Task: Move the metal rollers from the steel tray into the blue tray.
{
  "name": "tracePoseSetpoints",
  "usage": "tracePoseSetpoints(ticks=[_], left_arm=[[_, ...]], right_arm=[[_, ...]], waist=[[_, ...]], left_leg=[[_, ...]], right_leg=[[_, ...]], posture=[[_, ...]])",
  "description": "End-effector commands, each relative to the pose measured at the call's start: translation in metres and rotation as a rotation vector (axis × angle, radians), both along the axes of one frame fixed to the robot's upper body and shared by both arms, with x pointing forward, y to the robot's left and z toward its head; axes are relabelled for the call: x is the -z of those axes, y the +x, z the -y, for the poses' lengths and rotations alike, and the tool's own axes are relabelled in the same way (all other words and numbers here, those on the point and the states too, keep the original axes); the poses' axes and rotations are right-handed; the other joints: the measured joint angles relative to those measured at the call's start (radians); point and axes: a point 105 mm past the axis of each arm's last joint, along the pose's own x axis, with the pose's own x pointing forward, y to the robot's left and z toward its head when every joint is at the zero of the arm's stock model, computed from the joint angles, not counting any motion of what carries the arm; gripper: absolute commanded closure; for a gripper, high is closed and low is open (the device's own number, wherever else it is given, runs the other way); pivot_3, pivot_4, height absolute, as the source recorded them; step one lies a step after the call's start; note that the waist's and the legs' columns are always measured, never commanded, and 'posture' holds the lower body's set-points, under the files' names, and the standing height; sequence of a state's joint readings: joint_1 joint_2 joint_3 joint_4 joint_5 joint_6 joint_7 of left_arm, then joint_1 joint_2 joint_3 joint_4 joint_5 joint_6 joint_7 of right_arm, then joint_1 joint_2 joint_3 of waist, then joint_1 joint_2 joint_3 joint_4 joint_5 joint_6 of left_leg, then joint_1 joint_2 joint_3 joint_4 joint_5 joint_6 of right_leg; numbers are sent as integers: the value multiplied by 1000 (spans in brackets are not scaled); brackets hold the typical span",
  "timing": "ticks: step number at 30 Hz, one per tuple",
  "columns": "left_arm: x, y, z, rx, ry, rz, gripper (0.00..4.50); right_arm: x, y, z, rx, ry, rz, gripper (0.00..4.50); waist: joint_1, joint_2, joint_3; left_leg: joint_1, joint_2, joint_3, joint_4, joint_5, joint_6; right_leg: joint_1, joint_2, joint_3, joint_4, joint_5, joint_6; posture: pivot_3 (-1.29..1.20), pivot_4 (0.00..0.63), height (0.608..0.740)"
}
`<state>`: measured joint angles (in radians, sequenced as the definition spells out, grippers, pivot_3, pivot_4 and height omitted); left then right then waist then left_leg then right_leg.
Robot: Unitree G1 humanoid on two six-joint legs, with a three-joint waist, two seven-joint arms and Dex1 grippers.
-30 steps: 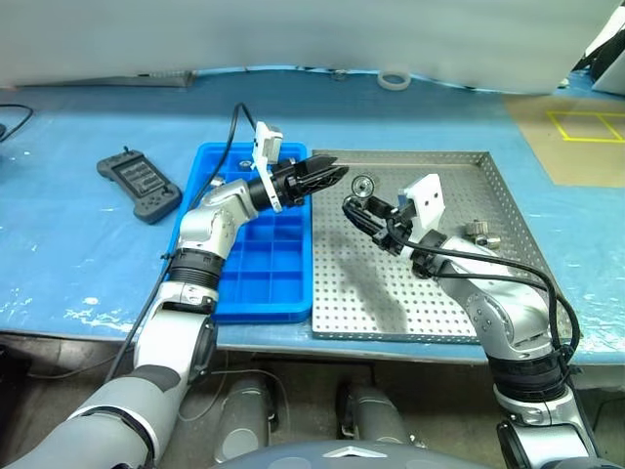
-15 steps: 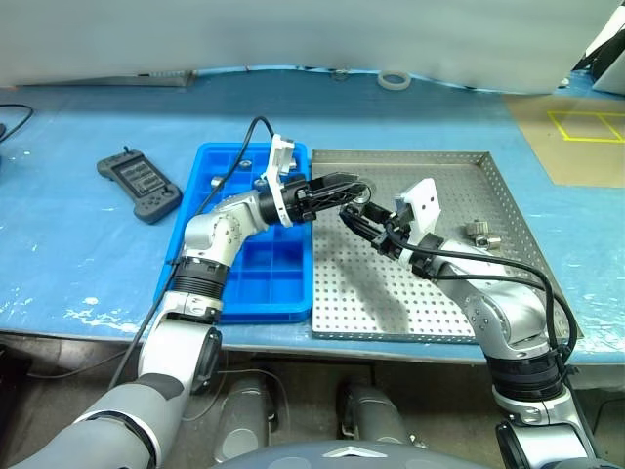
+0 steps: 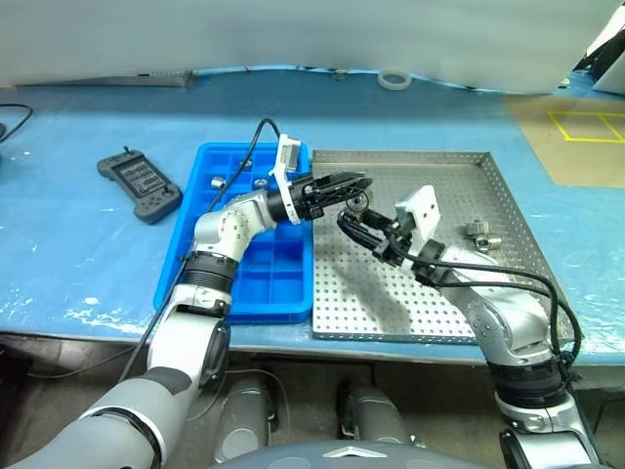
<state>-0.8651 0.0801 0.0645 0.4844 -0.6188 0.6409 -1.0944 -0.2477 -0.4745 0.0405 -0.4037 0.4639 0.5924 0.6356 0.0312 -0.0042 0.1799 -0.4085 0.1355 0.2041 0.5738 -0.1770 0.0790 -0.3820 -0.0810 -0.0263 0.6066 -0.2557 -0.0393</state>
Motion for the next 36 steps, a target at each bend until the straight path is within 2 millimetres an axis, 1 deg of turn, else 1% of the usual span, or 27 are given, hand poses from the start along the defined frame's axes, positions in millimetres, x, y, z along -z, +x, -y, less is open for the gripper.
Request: tracePoseSetpoints(ticks=[1, 4, 7, 15, 17, 21, 24, 25, 26, 27, 34, 36], left_arm=[[-11, -3, 3, 28, -5, 50, 1900], [-9, -4, 3, 31, 1, 50, 1900], [-8, -5, 3, 35, 3, 52, 1900], [-9, -6, 2, 36, 2, 57, 1900], [-10, -9, 2, 57, -1, 61, 1900], [-3, -11, 6, 62, 36, 77, 1900], [-2, -14, 6, 73, 37, 87, 2442], [-2, -14, 6, 70, 40, 91, 2796], [-1, -12, 7, 52, 54, 92, 3054], [1, -10, 8, 40, 69, 93, 3162], [1, -11, 9, 53, 60, 91, 3161], [2, -8, 9, 36, 74, 92, 3161]], right_arm=[[-29, -8, -5, -74, -10, 115, 3176], [-39, -6, -10, -85, -24, 135, 3176], [-43, -7, -13, -89, -25, 138, 3176], [-45, -8, -16, -77, -29, 132, 3176], [-45, -8, -16, -73, -30, 132, 3176], [-44, -8, -14, -61, -31, 131, 3176], [-43, -8, -13, -52, -30, 130, 3176], [-42, -7, -12, -48, -30, 130, 3176], [-42, -7, -11, -45, -29, 130, 3176], [-41, -7, -11, -43, -30, 130, 3176], [-38, -4, -9, -30, -29, 130, 3176], [-38, -4, -9, -28, -31, 133, 3176]], waist=[[-8, 0, 0], [-16, 0, 0], [-18, 0, 0], [-16, 0, 0], [-16, 0, 0], [-16, 0, 0], [-16, 0, 0], [-16, 0, 0], [-17, 0, 0], [-17, 0, 0], [-17, 0, 0], [-17, 0, 0]], left_leg=[[0, 0, 0, 0, 0, 0], [0, 0, 0, 1, 0, 0], [1, 0, 0, 1, 0, 0], [1, 0, 0, 1, 0, 1], [1, 0, 0, 1, 0, 1], [1, 0, 0, 1, 0, 0], [1, 0, 0, 1, 0, 1], [1, 0, 0, 1, 0, 1], [1, 0, 0, 1, 0, 1], [1, 0, 0, 1, 0, 0], [1, 0, 0, 1, 0, 0], [1, 0, 0, 1, 0, 0]], right_leg=[[0, 0, 0, 0, 0, 0], [0, 0, 0, 1, 0, 0], [1, 0, 0, 1, 0, 0], [1, 0, 0, 0, 0, 0], [2, 0, 0, 0, 0, 0], [2, 0, 0, 0, 0, 0], [2, 0, 0, 0, 0, 0], [2, 0, 0, 0, 0, 0], [2, 0, 0, 0, 0, 0], [2, 0, 0, 0, 0, 0], [2, 0, 0, 0, 0, 0], [2, 0, 0, 0, 0, 0]], posture=[[-263, 150, 740], [-261, 150, 740], [-261, 150, 740], [-256, 150, 740], [-256, 150, 740], [-256, 150, 740], [-256, 150, 740], [-256, 150, 740], [-256, 150, 740], [-256, 150, 740], [-265, 150, 740], [-264, 150, 740]])
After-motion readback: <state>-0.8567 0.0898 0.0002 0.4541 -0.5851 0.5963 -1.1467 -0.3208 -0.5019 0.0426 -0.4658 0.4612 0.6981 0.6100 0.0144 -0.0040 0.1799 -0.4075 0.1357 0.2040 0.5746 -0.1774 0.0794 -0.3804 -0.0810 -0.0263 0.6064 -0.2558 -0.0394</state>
